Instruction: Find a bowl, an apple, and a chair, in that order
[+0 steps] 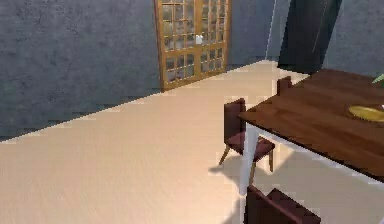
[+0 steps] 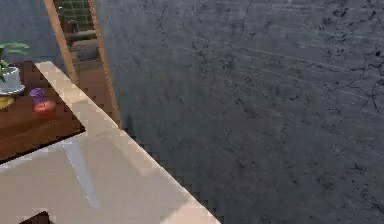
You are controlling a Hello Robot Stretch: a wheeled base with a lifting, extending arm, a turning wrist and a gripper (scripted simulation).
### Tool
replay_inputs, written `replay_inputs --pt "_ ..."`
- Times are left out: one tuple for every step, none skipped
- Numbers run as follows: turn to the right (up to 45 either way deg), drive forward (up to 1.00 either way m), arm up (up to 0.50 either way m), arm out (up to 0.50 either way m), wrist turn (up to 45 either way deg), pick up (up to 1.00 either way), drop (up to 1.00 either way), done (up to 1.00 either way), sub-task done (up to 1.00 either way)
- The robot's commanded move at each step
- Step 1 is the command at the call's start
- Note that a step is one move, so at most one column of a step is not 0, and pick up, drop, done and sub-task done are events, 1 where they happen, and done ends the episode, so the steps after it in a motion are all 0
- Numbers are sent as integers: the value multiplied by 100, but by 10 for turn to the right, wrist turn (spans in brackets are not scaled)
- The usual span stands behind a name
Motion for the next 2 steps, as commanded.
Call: replay_inputs --pt "330 0 0 0 0 0 0 0 0" --pt "0 0 0 0 0 0 0 100 0"
